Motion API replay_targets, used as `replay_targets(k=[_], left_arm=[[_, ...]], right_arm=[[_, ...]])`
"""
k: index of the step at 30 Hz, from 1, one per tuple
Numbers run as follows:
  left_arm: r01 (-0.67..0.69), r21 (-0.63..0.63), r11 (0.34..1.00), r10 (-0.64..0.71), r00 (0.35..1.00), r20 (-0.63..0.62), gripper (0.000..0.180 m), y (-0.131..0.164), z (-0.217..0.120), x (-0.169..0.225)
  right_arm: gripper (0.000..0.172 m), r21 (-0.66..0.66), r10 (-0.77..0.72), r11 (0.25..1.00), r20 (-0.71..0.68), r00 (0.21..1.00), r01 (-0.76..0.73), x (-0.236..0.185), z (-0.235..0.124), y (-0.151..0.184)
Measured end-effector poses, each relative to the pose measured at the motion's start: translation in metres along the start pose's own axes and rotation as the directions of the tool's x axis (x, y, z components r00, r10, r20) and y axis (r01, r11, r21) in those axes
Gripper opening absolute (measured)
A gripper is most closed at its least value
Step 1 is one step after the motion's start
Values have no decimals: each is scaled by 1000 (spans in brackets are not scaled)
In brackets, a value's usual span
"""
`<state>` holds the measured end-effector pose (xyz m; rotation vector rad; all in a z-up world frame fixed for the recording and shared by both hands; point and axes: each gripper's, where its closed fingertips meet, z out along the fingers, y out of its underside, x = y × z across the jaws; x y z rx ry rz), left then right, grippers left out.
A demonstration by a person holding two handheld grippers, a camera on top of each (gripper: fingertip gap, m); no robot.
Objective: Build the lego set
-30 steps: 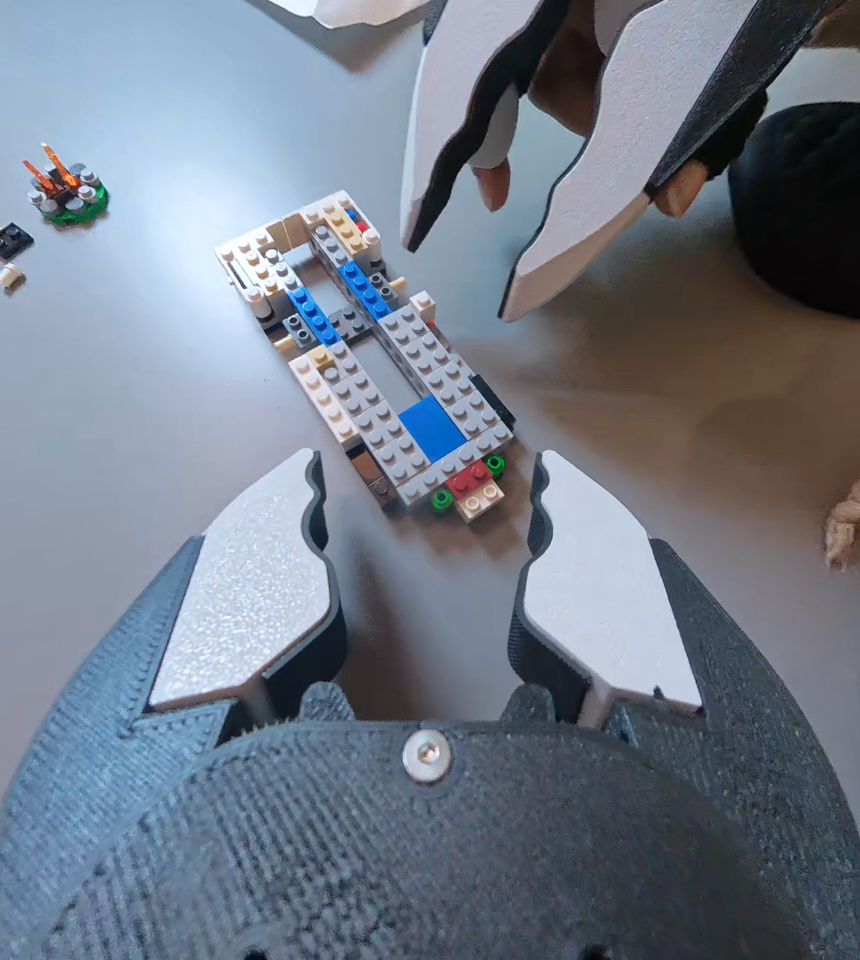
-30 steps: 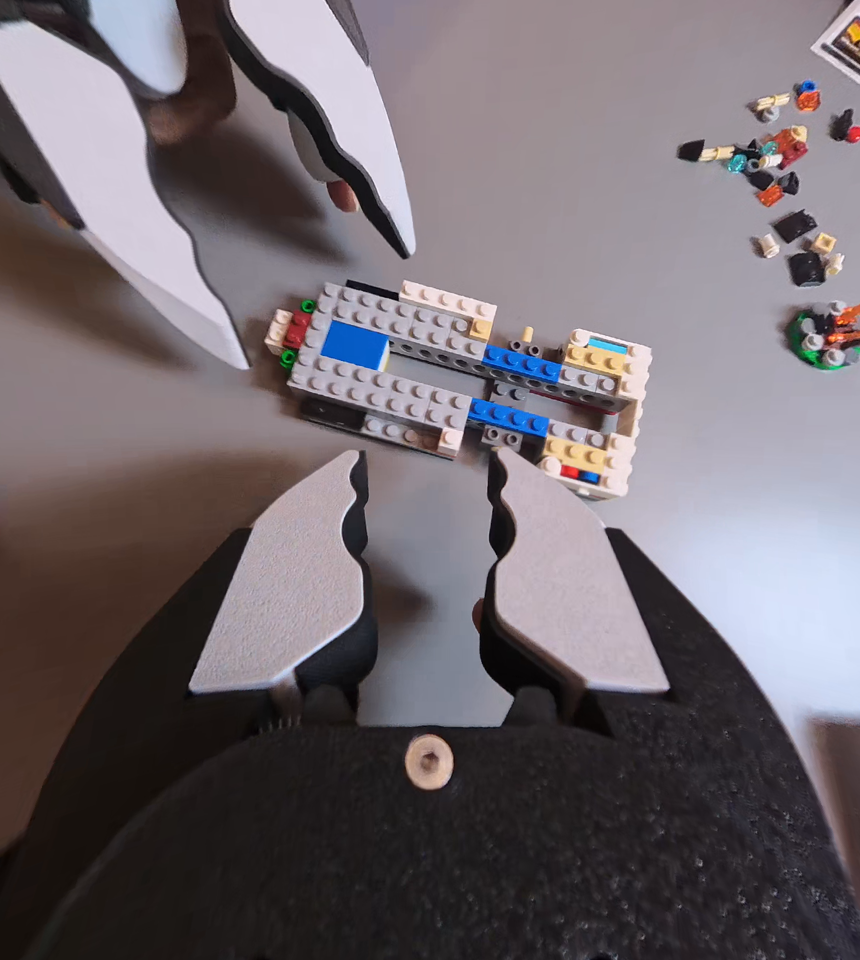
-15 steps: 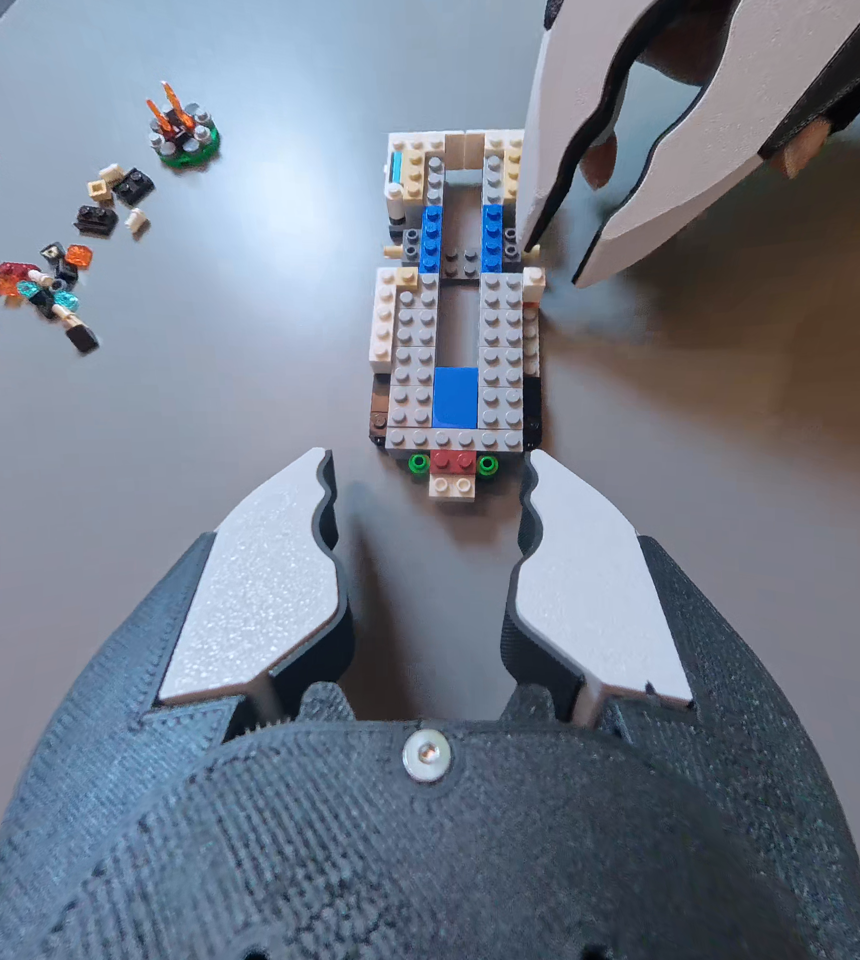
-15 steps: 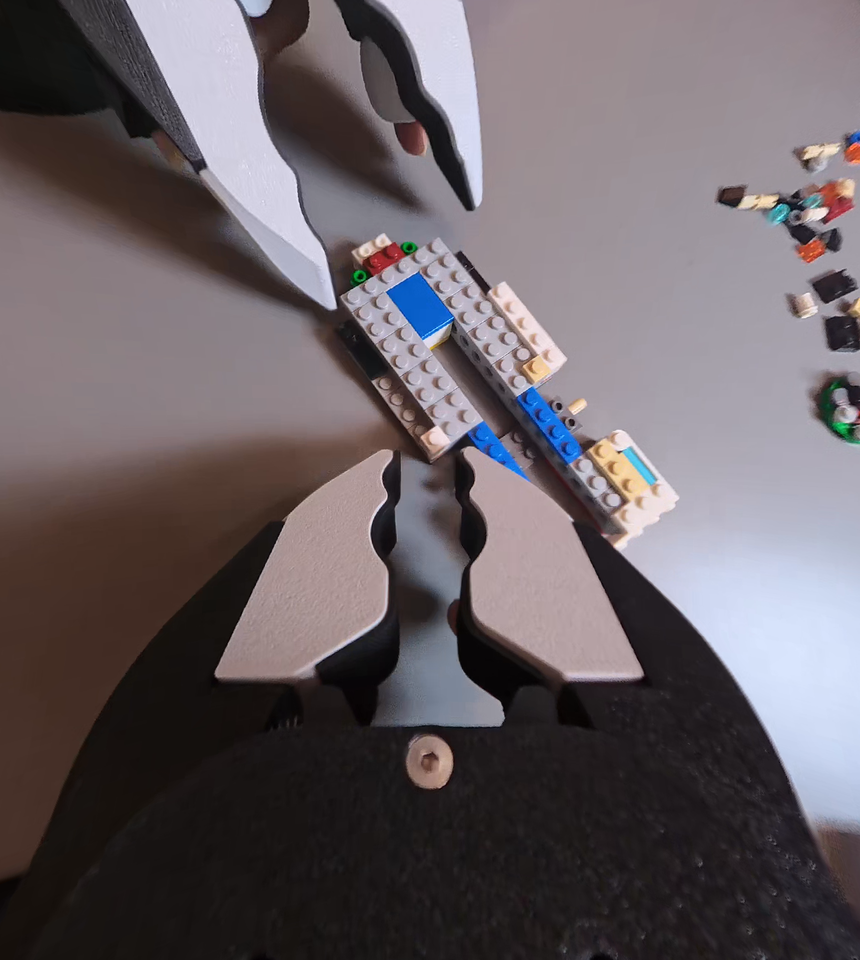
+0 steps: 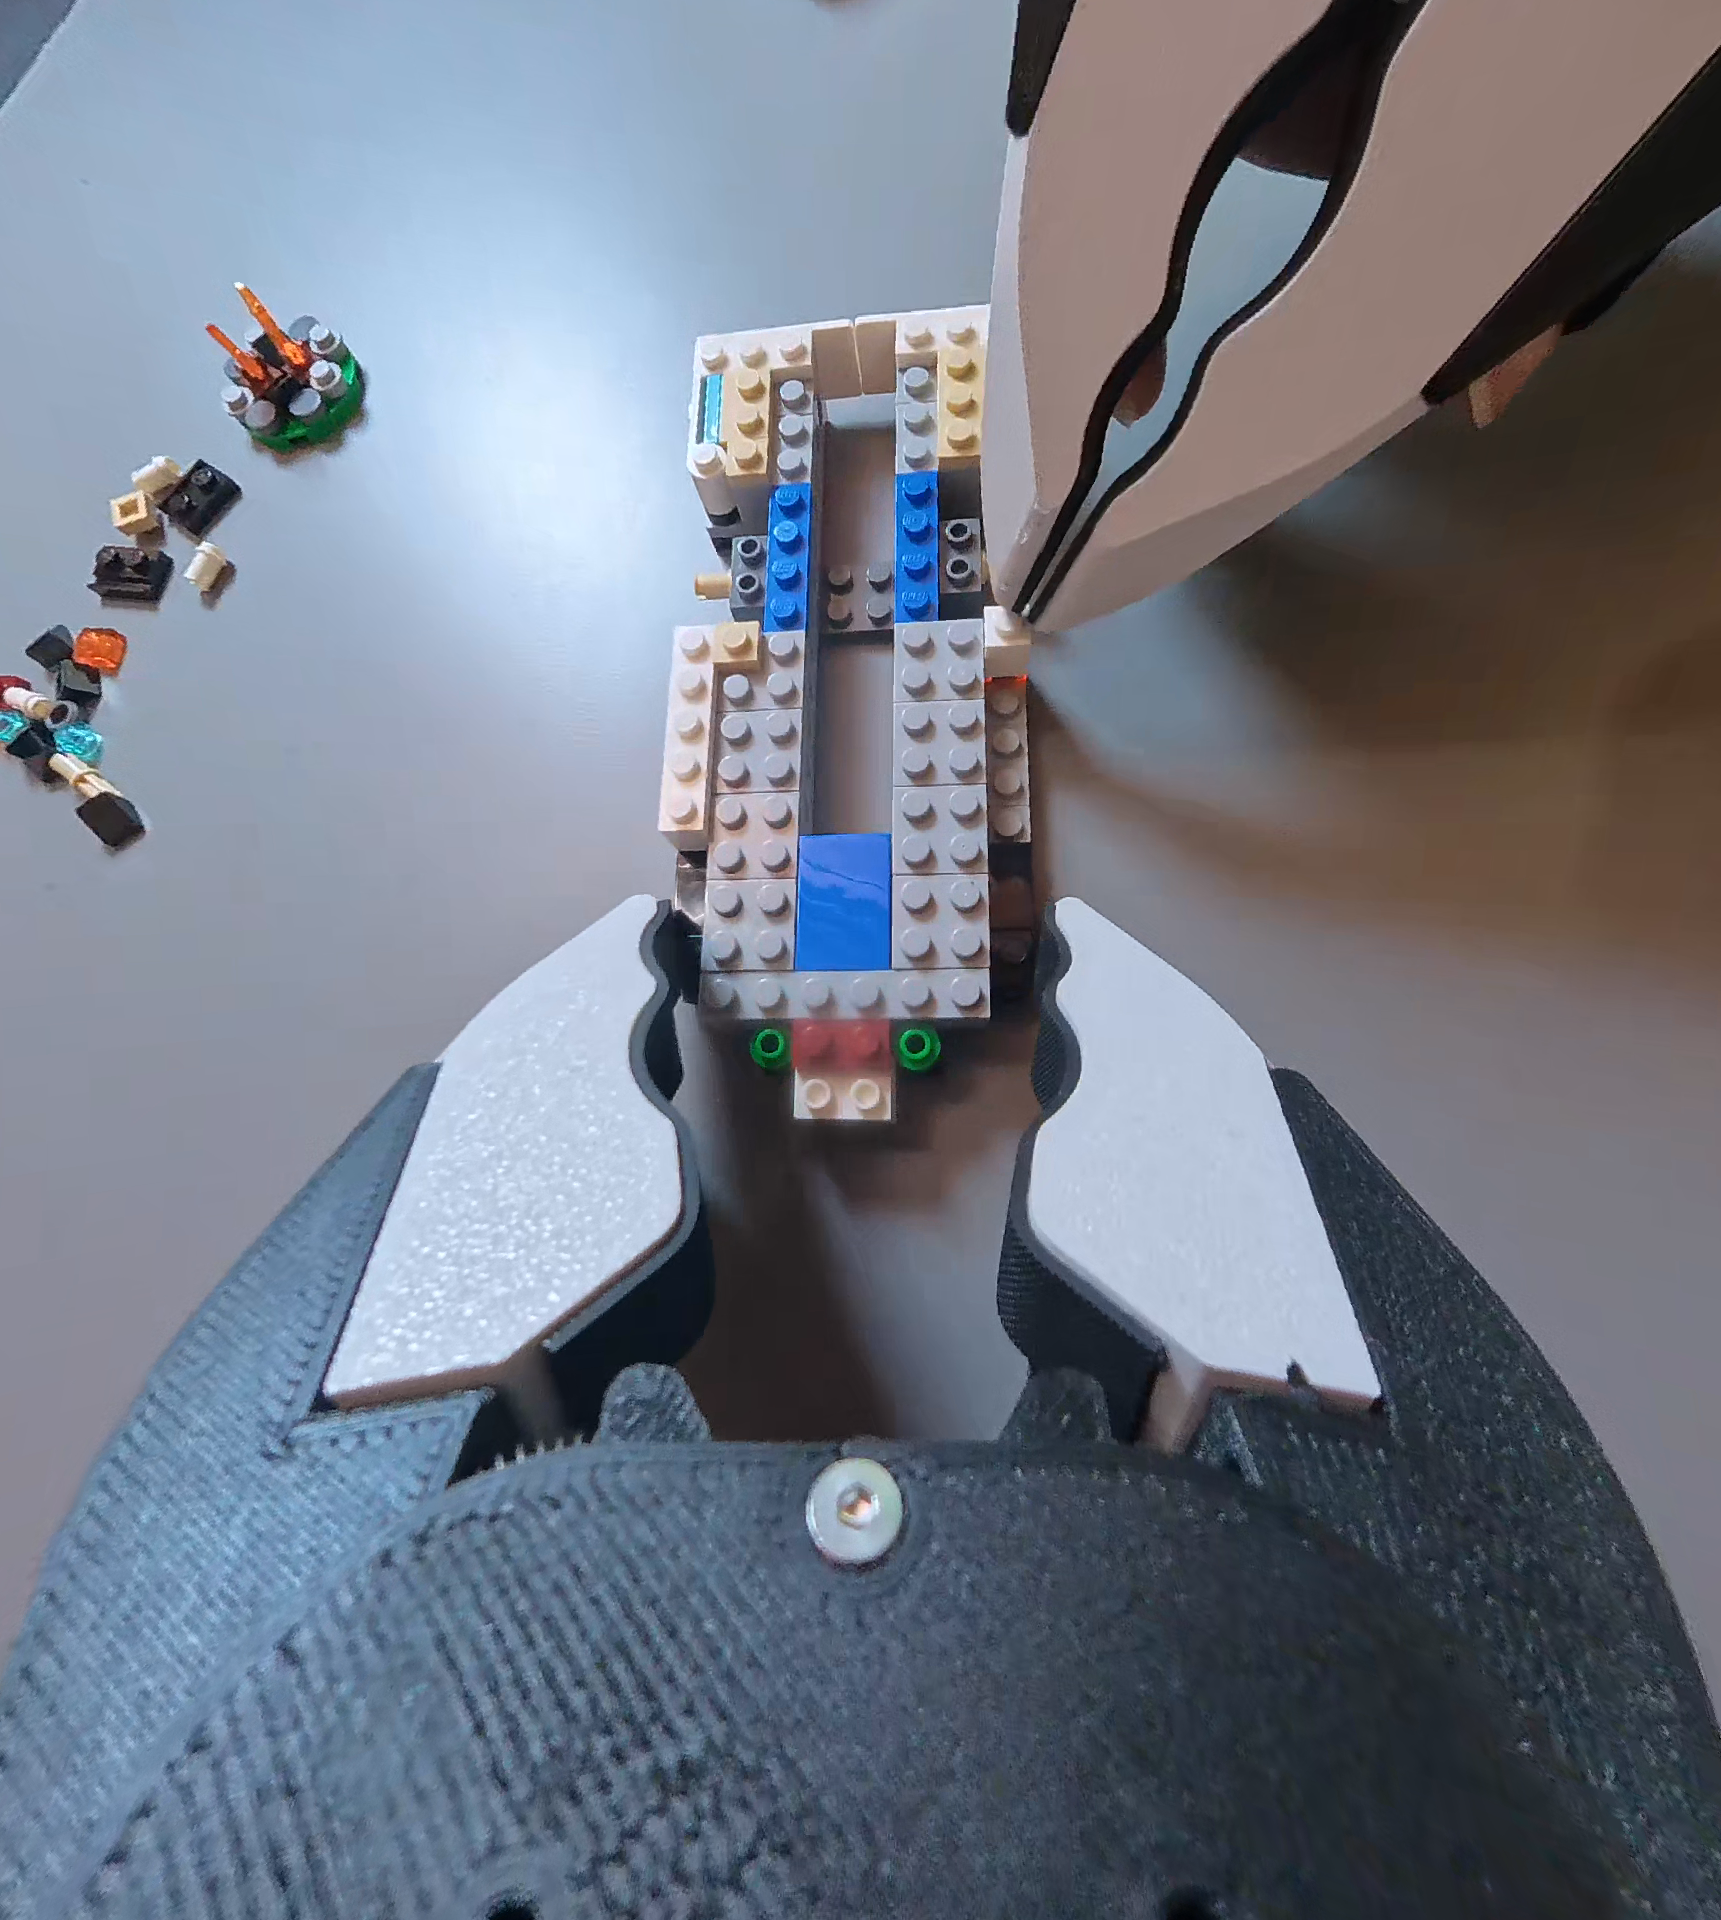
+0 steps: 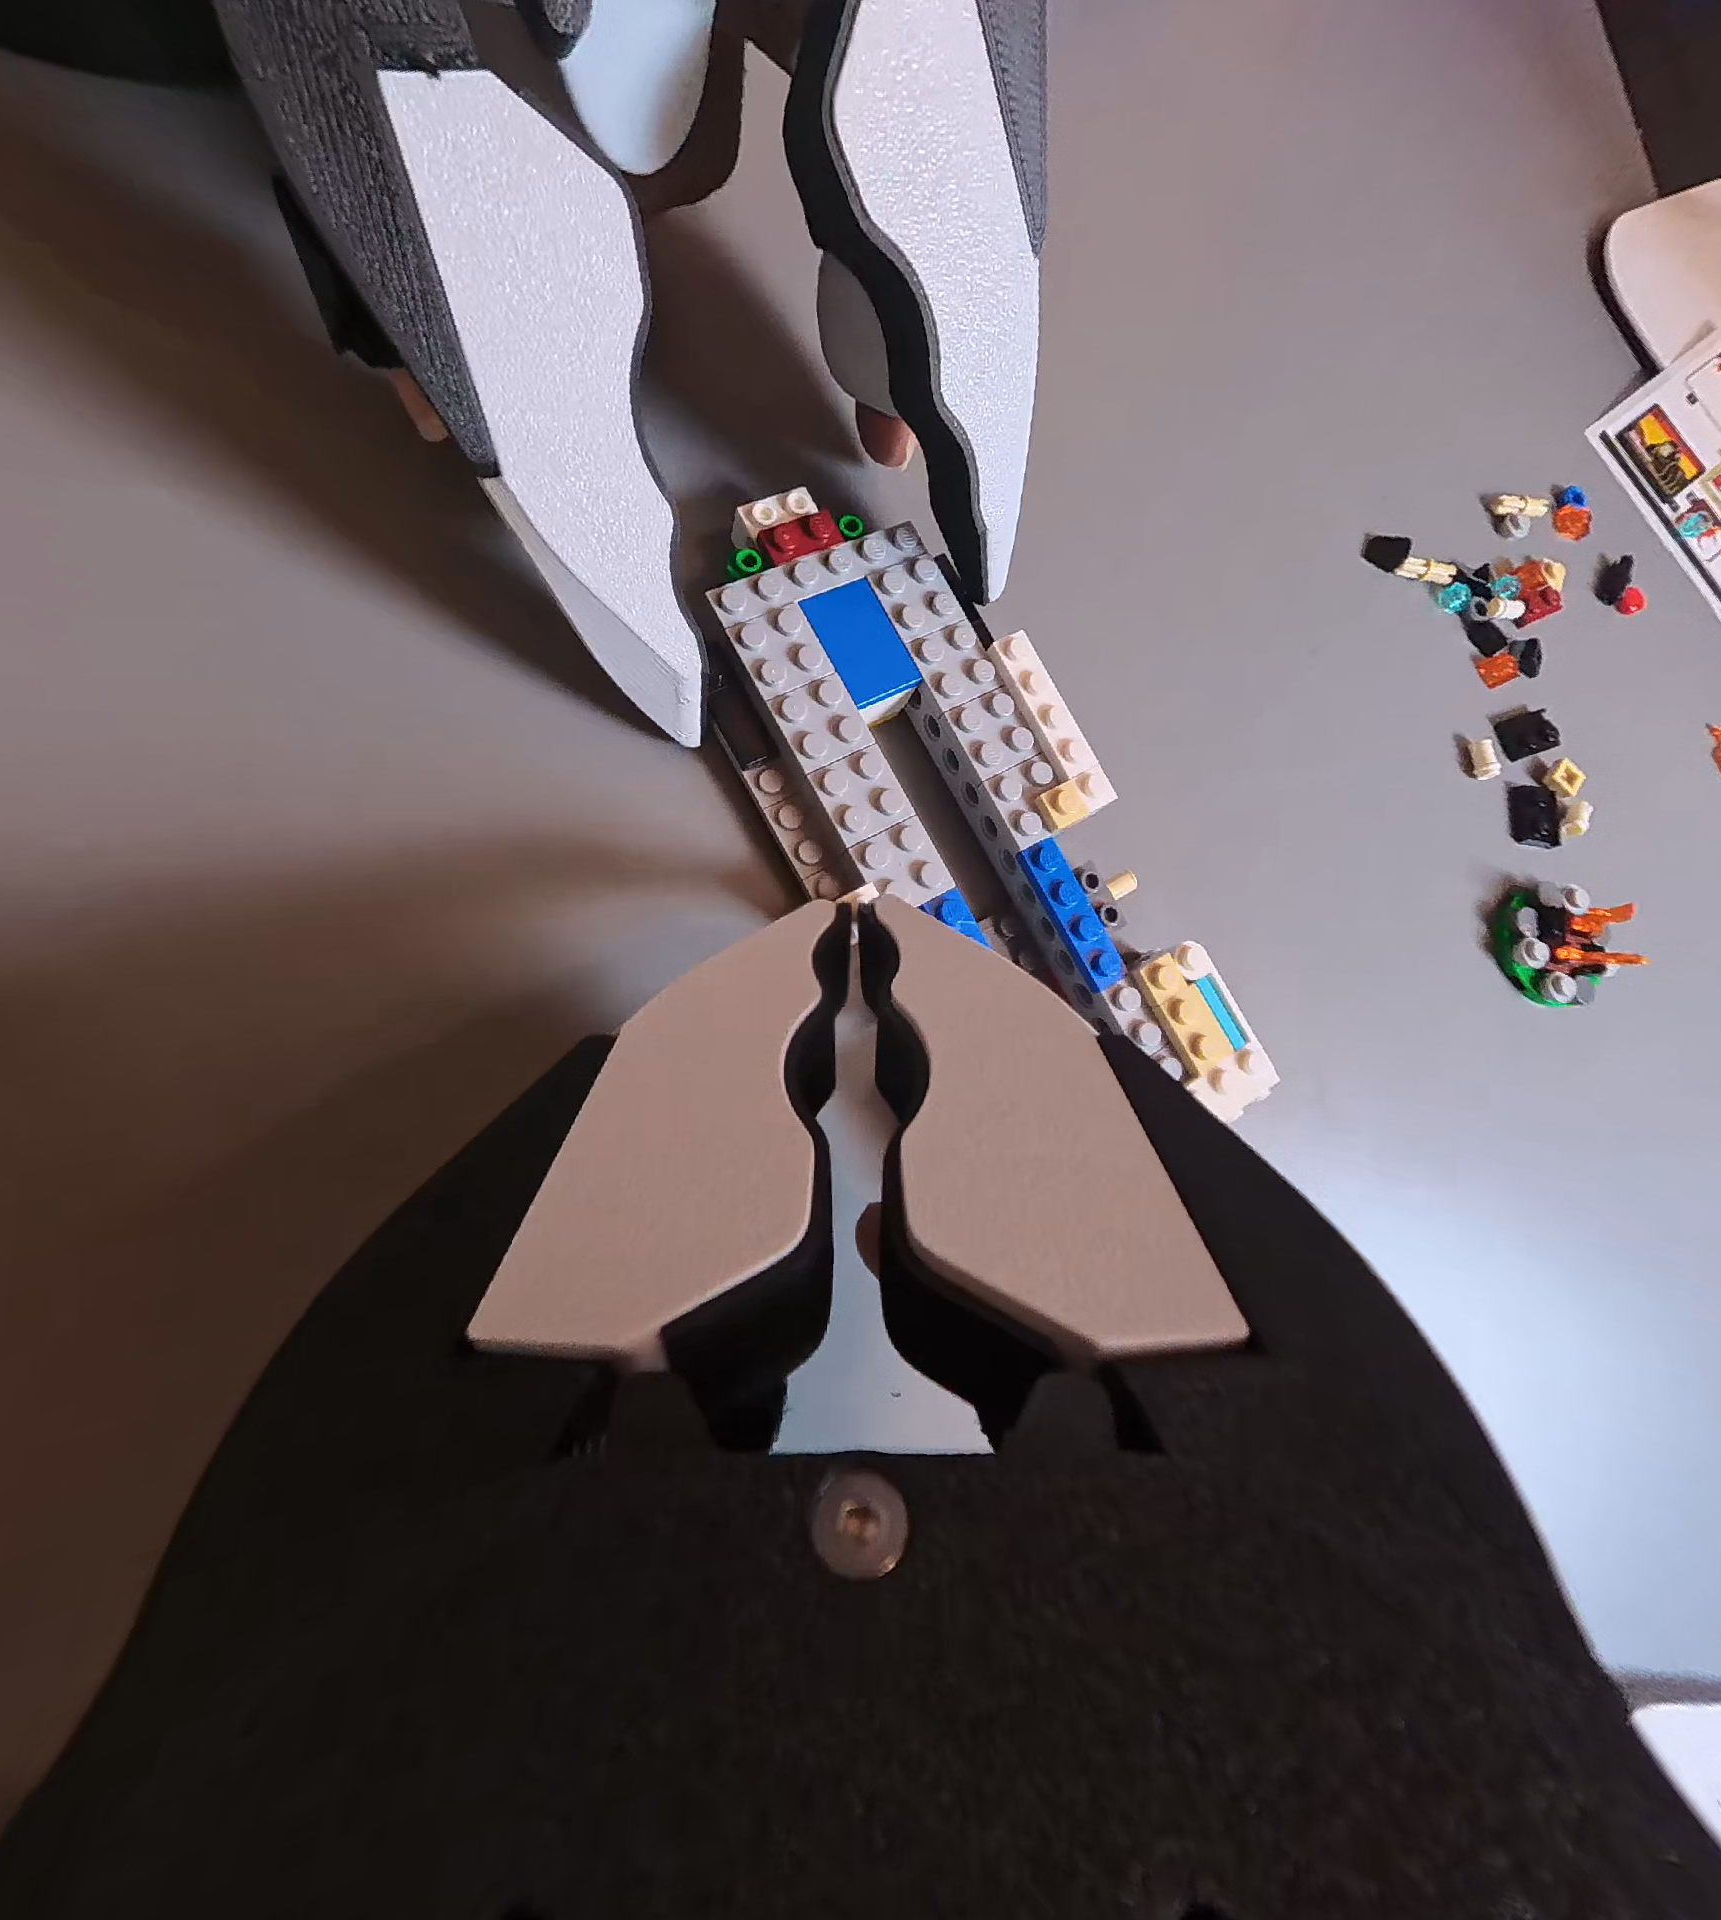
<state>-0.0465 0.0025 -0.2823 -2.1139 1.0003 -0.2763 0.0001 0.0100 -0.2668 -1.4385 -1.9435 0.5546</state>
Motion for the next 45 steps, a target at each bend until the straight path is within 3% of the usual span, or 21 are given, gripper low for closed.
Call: replay_targets(k=[24, 28, 32, 36, 45], left_arm=[[-28, -5, 1000, 28, 1000, -14, 60, 1, -1, 0], [-24, 3, 1000, 25, 999, -31, 60, 4, -3, -5], [-32, 24, 999, 33, 999, -24, 60, 5, -10, -16], [-5, 39, 999, 6, 1000, -28, 60, 8, -16, -29], [36, 123, 992, -34, 999, -23, 62, 2, -26, -44]], right_arm=[[3, -307, 57, 952, 179, 982, 1, 1, 3, 2], [2, -228, 67, 973, 158, 985, -30, 2, 6, -3], [21, -72, 165, 985, 147, 975, -156, 7, -2, -15], [25, 51, 191, 980, 66, 979, -194, 22, -14, -19], [30, 158, 247, 958, -20, 969, -241, 38, -16, -16]])
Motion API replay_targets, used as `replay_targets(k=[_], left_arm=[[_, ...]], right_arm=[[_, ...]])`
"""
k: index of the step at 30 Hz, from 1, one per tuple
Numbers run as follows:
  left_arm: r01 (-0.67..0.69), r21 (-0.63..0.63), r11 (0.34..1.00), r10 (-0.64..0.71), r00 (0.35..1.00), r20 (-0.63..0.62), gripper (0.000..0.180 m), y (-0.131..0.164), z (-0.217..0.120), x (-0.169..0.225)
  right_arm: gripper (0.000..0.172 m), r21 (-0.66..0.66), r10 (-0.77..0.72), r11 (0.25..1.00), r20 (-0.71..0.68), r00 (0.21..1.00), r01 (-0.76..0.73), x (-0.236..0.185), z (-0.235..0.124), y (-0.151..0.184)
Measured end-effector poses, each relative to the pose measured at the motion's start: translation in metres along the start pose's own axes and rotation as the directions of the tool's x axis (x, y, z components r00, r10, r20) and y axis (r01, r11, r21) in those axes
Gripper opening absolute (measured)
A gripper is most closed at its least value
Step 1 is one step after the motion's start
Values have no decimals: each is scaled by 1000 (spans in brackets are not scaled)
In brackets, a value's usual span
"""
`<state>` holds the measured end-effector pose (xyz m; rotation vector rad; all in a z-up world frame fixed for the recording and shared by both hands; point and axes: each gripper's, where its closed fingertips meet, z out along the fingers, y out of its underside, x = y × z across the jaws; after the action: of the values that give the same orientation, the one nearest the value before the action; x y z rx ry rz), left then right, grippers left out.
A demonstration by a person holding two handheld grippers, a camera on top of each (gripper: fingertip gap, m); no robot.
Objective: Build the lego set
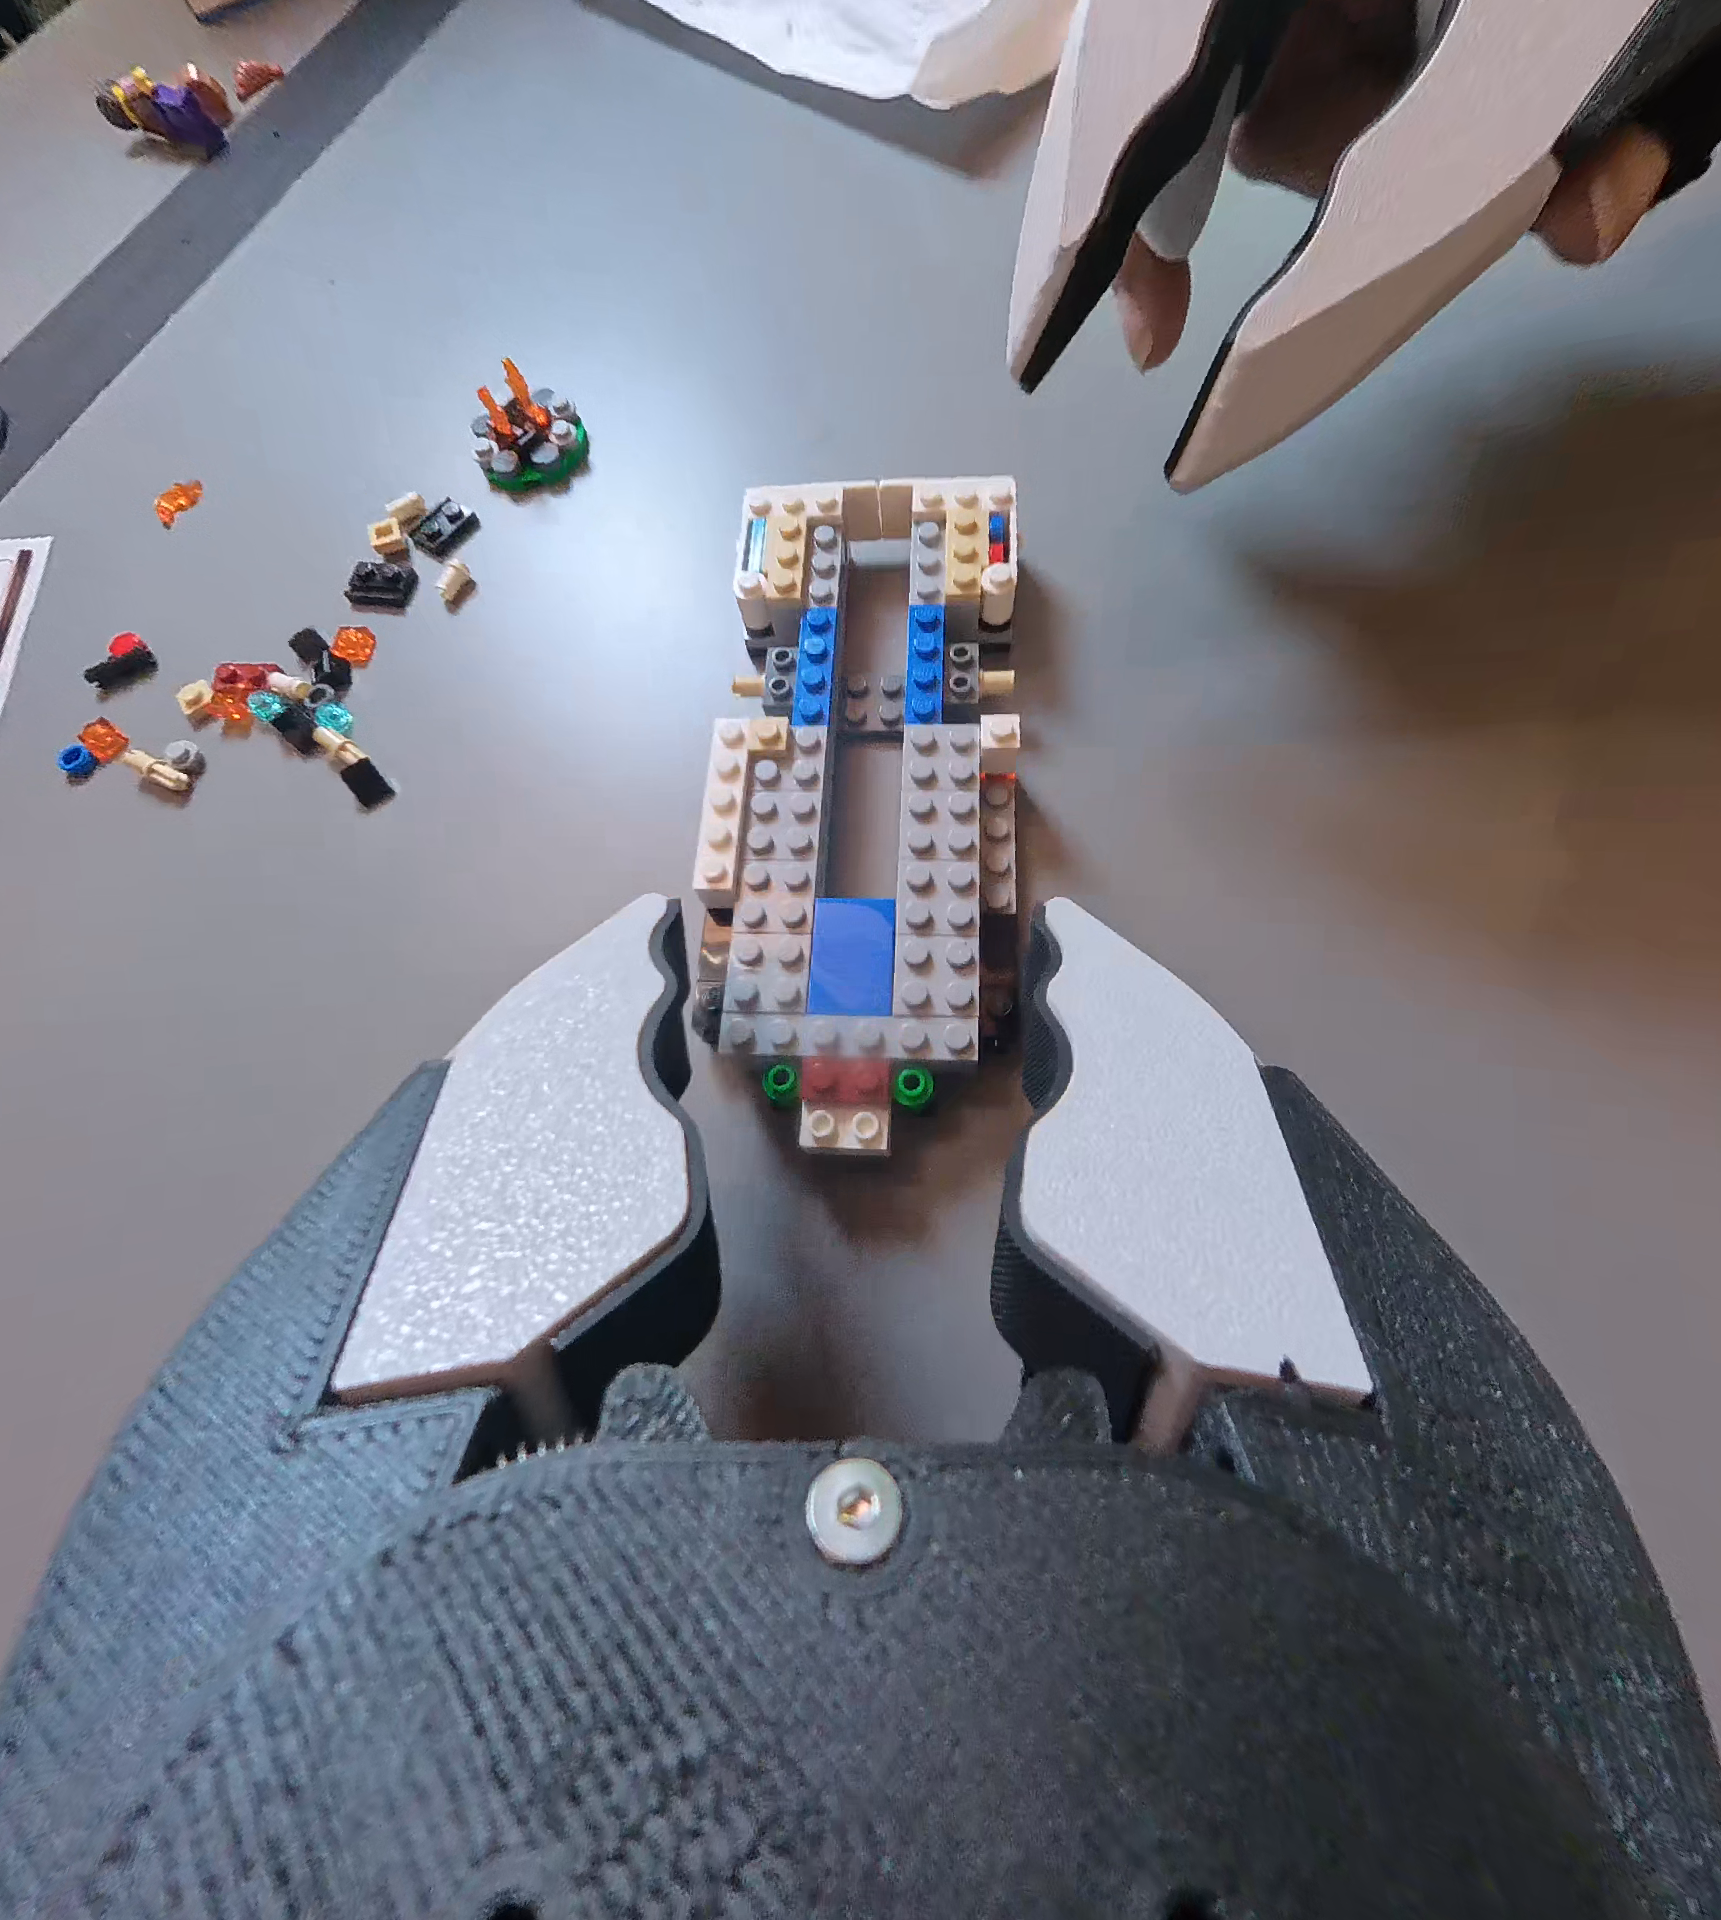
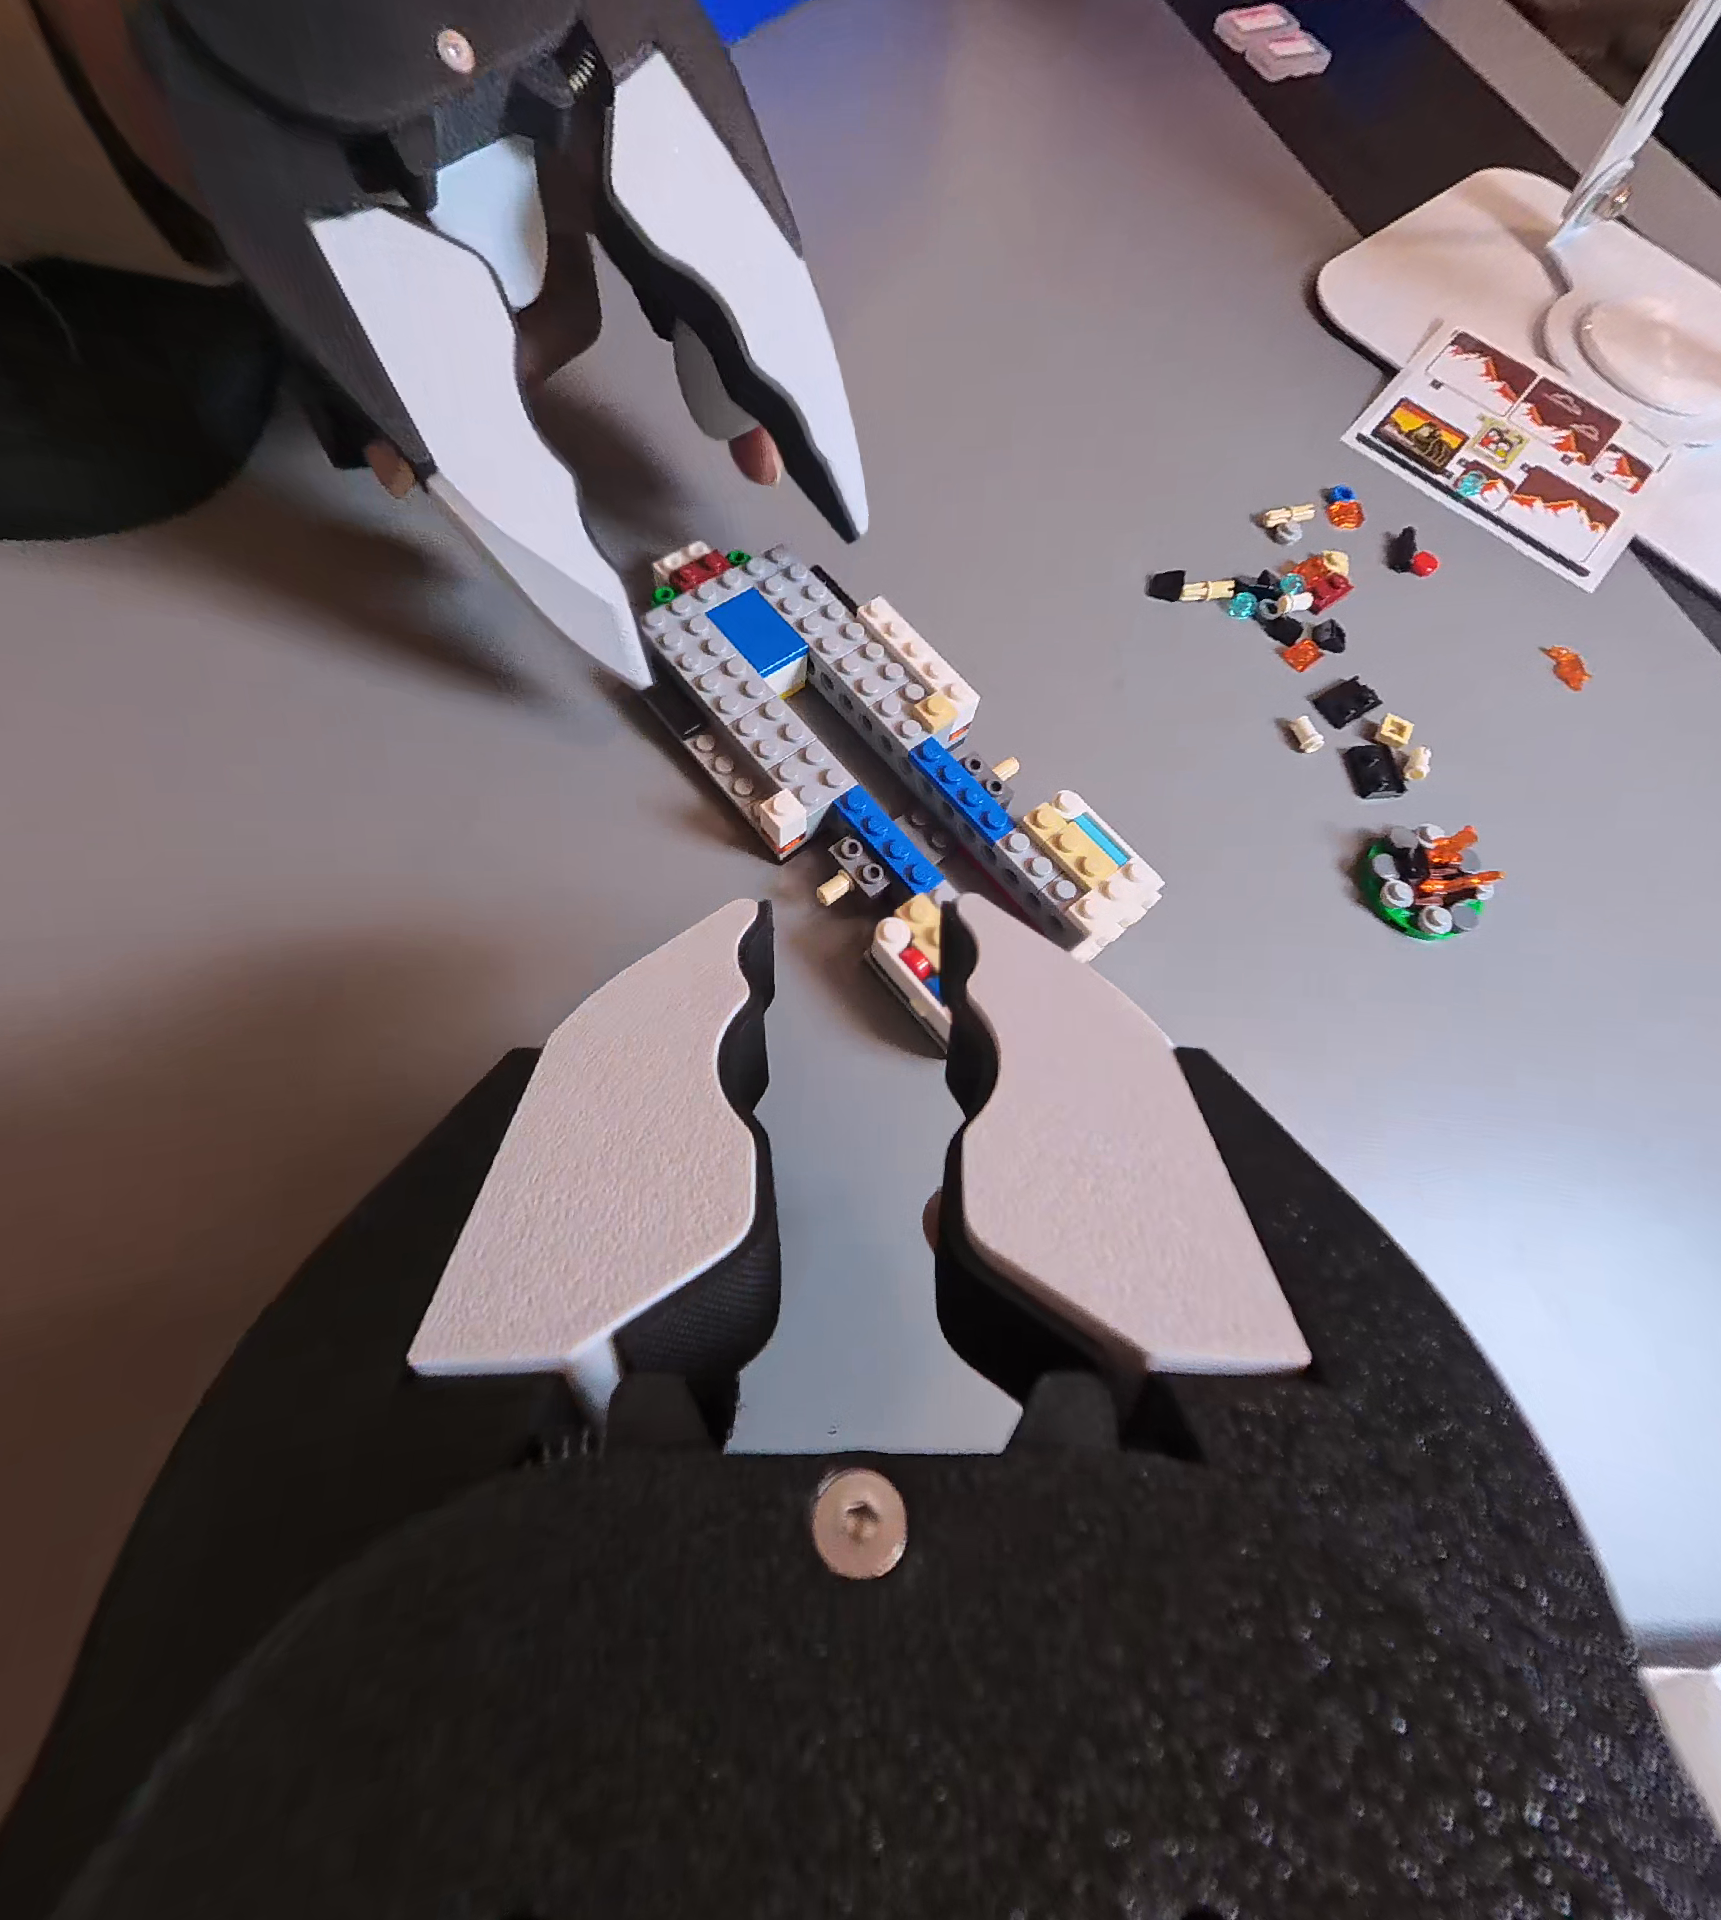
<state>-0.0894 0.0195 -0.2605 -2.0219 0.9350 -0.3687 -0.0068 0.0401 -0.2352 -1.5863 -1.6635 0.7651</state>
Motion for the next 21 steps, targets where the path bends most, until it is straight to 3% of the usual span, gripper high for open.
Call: replay_targets(k=[8, 13, 21], left_arm=[[-12, -36, 999, 12, 1000, -1, 67, 7, 5, 4], [-51, -77, 996, 52, 999, 12, 58, 14, 8, 3], [-129, -87, 988, 121, 989, -89, 57, 14, 7, 14]], right_arm=[[37, 1, 11, 1000, -34, 999, -11, 12, 1, -1], [38, 2, 11, 1000, -40, 999, -11, 13, 2, -2], [38, 24, -8, 1000, -61, 998, 10, 15, -1, -10]])
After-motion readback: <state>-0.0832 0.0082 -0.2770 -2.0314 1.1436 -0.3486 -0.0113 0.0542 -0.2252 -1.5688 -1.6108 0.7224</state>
